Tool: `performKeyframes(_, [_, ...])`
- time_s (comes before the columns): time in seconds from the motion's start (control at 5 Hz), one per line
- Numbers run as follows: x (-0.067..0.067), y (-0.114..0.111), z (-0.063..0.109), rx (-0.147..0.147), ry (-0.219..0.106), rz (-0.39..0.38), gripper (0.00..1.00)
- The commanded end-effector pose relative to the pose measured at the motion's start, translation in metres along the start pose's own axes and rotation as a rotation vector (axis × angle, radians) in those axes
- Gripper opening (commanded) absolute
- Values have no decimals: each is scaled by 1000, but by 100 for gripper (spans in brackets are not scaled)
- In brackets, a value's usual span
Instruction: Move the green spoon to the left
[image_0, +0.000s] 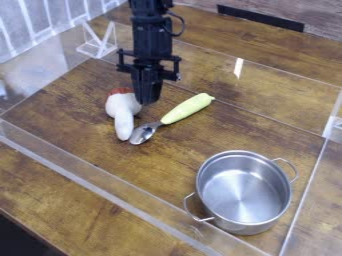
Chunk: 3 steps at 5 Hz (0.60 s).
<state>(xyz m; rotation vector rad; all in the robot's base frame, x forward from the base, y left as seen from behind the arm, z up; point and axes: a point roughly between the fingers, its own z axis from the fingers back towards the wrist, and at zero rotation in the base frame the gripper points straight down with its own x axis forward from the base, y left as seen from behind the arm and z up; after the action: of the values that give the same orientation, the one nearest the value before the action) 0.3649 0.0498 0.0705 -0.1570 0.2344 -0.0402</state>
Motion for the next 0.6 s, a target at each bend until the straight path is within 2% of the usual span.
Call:
performKeyframes(0.0, [-8, 7, 54, 24, -137, 0, 0])
performKeyframes(0.4, [-15, 19, 61, 27, -139, -1, 0])
